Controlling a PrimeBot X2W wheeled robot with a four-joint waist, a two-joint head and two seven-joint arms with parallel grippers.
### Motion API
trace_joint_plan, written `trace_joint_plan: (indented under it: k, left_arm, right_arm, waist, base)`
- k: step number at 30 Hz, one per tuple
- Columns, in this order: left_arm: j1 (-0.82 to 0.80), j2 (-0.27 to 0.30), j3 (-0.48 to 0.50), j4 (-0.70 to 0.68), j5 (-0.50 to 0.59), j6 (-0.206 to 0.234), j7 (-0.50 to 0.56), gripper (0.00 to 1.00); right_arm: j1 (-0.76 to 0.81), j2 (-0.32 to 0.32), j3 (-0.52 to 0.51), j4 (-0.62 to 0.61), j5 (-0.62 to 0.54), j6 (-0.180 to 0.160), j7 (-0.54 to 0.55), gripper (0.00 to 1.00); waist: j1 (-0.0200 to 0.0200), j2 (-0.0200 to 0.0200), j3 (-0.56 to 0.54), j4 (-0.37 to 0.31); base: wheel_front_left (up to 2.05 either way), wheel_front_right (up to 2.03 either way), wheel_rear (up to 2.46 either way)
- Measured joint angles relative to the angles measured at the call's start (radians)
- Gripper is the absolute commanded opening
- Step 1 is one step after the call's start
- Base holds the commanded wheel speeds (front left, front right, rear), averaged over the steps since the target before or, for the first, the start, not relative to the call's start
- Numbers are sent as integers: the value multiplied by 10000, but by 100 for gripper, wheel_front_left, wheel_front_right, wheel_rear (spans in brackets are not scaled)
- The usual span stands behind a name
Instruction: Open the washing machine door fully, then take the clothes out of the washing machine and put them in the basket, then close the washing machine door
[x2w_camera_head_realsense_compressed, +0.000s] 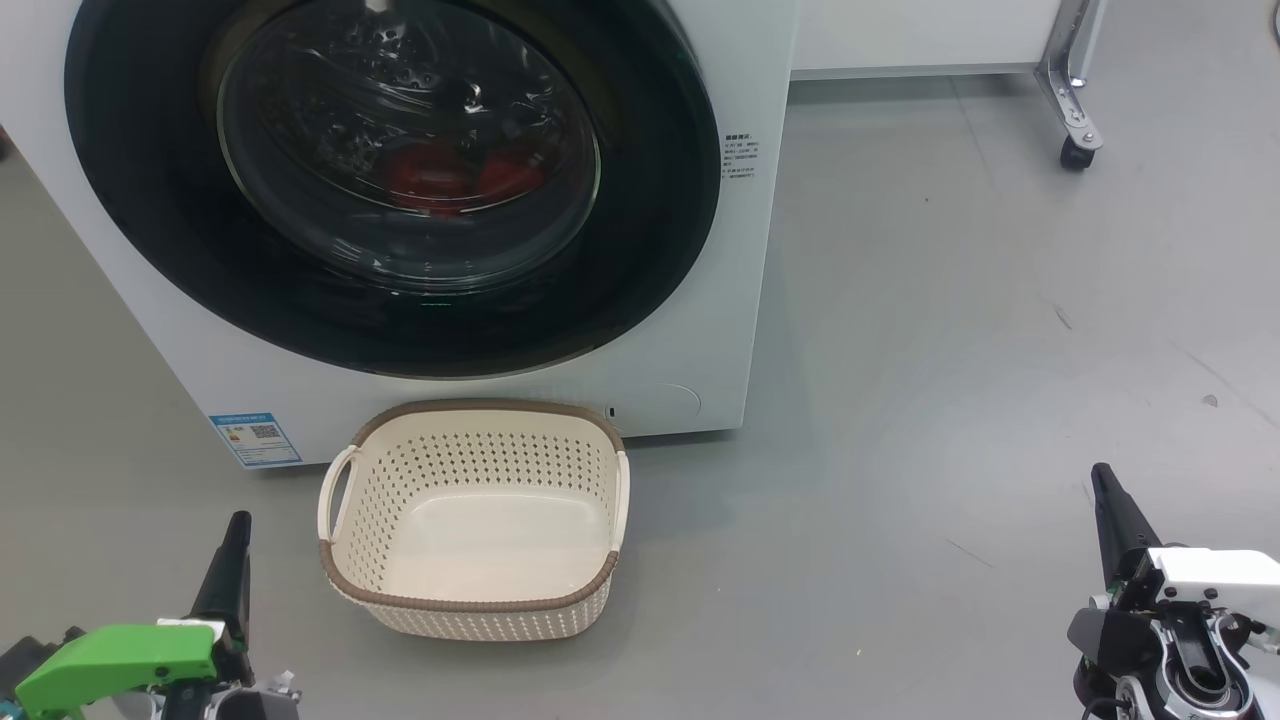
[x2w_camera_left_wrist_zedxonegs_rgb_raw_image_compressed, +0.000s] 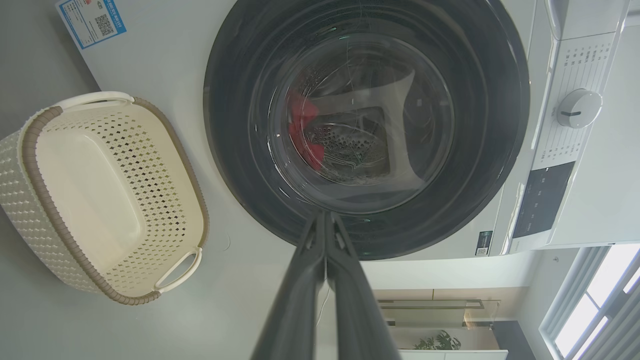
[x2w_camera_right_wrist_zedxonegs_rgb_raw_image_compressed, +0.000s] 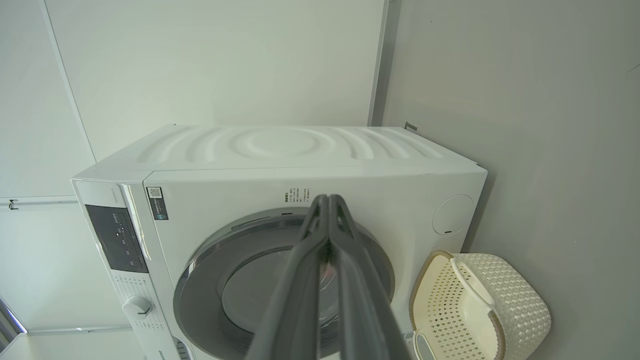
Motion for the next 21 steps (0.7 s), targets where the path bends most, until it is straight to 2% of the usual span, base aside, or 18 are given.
trace_joint_plan:
  k: [13,14,16,17,18,21]
  left_arm:
    - [0,-4,4,0,17,0,2,0]
    - [12,-10,-2,38,10,8,-2,100]
    - [152,-81,-25,234,-4,12,-2,100]
    - [247,-130,-35,345,-4,12,-4,0]
    - [349,-182,-42,464,-4,12,-4,100]
    - [556,-280,-69,589,-4,12,-17,100]
  right_arm:
    - [0,6,-10,0,-2,0,0,0]
    - [18,12,-4,38,2,-4,-2,100]
    - [154,98,10,228,2,-8,-2,100]
    - [267,165,17,336,2,-8,-4,0]
    - [383,228,23,451,2,-8,-4,100]
    - [606,337,44,581,2,-8,-4,100]
  waist:
    - [0,0,0,0]
    - [0,0,0,0]
    - [0,0,0,0]
    - [0,0,0,0]
    - [0,0,-1,0]
    - [0,0,0,-1]
  base:
    - [0,0,0]
    - [0,0,0]
    - [0,0,0]
    - [0,0,0]
    - [0,0,0]
    - [0,0,0]
